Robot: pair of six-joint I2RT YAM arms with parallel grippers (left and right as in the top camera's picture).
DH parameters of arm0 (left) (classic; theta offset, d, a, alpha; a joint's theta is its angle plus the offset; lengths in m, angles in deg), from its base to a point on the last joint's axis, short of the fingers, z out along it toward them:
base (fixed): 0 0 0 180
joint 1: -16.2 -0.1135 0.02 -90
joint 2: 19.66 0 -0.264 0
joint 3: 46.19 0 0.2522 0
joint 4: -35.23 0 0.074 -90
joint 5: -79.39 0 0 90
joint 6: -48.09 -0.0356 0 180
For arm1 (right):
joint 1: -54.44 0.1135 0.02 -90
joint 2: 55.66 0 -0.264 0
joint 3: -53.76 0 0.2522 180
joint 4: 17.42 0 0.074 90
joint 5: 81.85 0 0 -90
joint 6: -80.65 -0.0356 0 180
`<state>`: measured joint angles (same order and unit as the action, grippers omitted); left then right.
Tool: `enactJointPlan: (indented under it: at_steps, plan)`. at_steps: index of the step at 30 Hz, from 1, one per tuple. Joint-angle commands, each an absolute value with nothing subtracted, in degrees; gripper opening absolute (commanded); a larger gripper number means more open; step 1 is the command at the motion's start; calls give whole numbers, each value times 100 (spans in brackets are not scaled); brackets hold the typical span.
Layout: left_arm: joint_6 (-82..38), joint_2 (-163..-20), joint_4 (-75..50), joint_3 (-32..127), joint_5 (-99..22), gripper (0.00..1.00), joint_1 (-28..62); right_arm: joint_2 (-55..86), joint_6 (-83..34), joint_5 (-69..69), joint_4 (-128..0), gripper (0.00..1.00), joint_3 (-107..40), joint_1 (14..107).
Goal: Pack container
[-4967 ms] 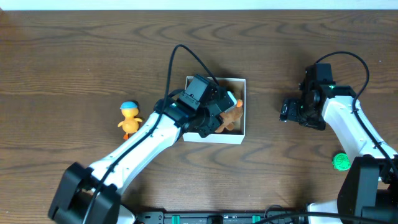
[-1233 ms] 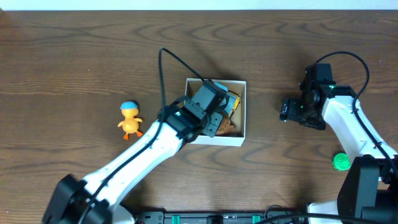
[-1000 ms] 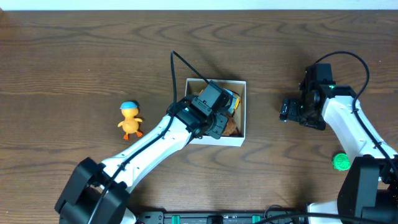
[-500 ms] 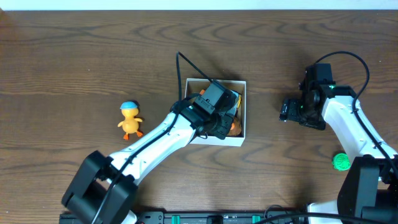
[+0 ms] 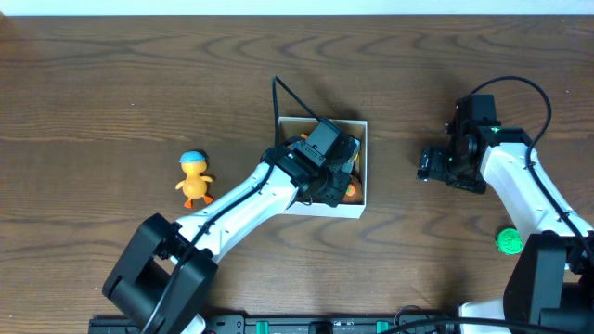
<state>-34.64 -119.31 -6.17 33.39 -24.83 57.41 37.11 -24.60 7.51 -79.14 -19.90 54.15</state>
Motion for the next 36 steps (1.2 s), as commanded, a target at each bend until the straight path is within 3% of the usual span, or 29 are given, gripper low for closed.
enactJointPlan:
  at_steps: [1, 3, 4, 17, 23, 26, 30, 36]
  plan:
    - [-3587, -12202, -794, 3169, -2129, 37, 5708, 3713, -2385, 723, -7921, 86, -2031, 5397]
    - [-3589, -12100, -796, 3169, -2129, 52, 5708, 3713, -2383, 725, -7916, 86, -2031, 5397]
    - [-3593, -12056, -796, 3169, -2126, 54, 5708, 3713, -2383, 725, -7916, 86, -2031, 5397]
    - [-3720, -10694, -779, 3169, -1287, 56, 5645, 3713, -2383, 725, -7916, 86, -2031, 5397]
    - [-3718, -10380, -888, 3169, -1167, 61, 5372, 3713, -2383, 725, -7921, 86, -2031, 5397]
    - [-3707, -10065, -1164, 3169, -710, 81, 5061, 3713, -2383, 725, -7916, 86, -2031, 5397]
    - [-3536, -9547, -1684, 3169, -537, 99, 4408, 3713, -2383, 725, -7916, 86, -2031, 5397]
    - [-3040, -9103, -2401, 3167, -590, 98, 2900, 3713, -2385, 723, -7912, 87, -2031, 5397]
